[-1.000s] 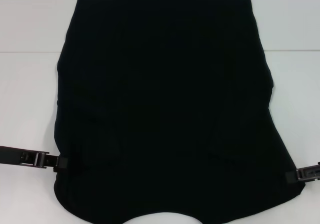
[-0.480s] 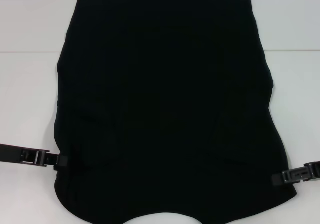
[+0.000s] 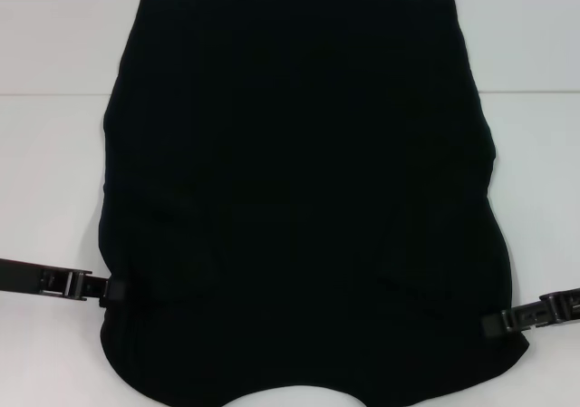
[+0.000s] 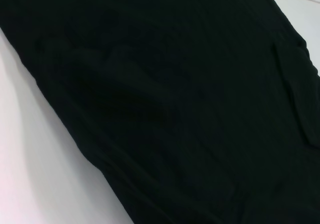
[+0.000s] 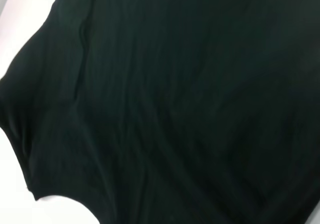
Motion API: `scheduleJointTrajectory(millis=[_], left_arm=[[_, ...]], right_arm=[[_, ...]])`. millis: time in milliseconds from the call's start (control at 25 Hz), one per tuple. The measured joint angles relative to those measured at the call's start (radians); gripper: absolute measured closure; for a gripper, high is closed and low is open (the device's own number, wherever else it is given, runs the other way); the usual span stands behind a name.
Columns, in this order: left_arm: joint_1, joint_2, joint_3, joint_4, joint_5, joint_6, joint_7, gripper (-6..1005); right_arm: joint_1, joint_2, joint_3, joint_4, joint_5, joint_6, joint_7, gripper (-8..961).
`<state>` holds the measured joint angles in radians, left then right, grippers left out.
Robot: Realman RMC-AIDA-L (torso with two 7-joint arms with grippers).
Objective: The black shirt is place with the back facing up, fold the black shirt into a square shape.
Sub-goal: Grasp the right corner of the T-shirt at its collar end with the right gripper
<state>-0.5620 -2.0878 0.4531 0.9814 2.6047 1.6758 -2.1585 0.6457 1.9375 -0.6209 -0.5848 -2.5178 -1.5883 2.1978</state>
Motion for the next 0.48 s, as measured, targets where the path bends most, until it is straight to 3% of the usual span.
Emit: scheduleJointTrajectory(millis=[480], left_arm=[[-0.004,0.001,0.003,0.000,0.000,-0.004,0.000,945]], right_arm=[[0.001,0.003,-0.036,-0.001,-0.005,0.031,0.013,338]])
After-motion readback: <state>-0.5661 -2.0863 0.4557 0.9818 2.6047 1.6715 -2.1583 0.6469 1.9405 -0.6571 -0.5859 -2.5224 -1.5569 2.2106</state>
